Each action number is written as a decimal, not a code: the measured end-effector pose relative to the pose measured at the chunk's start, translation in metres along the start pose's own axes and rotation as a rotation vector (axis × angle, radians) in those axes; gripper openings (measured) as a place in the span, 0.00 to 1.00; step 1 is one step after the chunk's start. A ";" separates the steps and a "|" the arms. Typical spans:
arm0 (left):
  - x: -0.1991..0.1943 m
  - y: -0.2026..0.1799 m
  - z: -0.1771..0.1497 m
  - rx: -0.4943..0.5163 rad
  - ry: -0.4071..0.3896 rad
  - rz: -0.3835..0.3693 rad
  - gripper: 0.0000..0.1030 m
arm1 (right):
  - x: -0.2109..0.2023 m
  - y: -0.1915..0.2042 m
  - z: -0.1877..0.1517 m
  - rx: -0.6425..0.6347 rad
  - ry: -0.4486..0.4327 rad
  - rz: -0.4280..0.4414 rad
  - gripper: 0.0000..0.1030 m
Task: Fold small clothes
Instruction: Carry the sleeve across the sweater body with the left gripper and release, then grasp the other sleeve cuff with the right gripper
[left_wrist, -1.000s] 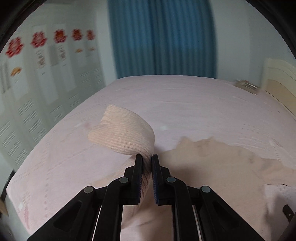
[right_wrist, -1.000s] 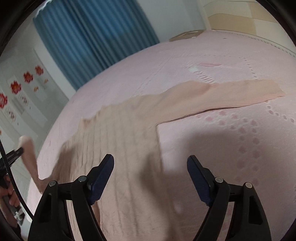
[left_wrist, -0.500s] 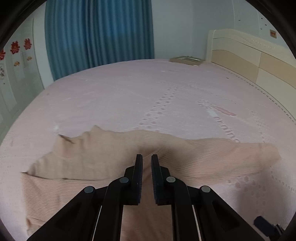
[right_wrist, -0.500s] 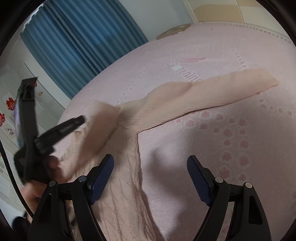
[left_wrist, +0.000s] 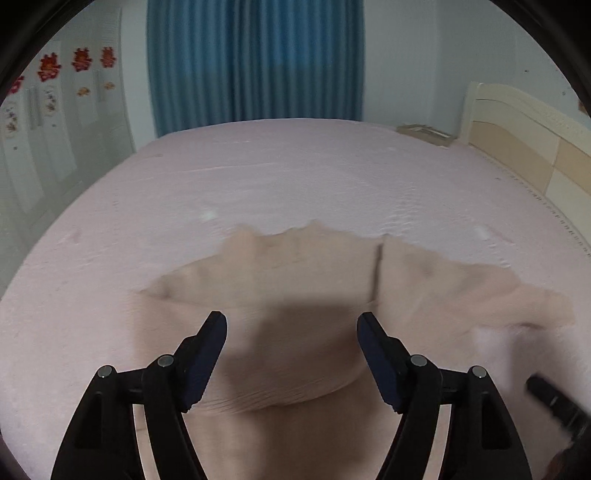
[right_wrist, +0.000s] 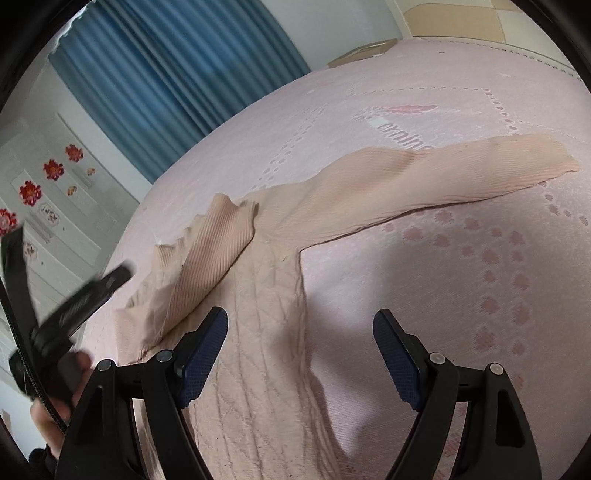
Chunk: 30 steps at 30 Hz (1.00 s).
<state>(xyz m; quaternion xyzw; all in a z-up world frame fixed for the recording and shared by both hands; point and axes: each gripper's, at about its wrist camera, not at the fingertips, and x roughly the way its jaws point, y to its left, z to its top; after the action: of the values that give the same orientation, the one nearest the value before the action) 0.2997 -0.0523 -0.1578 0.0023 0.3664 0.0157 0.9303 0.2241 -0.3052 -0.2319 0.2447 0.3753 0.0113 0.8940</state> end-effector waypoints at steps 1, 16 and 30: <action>-0.004 0.014 -0.007 -0.003 0.006 0.014 0.69 | 0.001 0.003 -0.002 -0.013 0.001 -0.005 0.79; 0.037 0.127 -0.051 -0.140 0.091 0.053 0.69 | 0.028 0.073 -0.020 -0.232 0.064 -0.067 0.60; 0.065 0.150 -0.056 -0.119 0.108 -0.030 0.68 | 0.127 0.162 0.026 -0.380 0.111 -0.092 0.60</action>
<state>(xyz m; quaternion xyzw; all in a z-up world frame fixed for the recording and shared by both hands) 0.3043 0.0992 -0.2406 -0.0592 0.4145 0.0235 0.9078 0.3597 -0.1477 -0.2283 0.0534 0.4261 0.0544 0.9015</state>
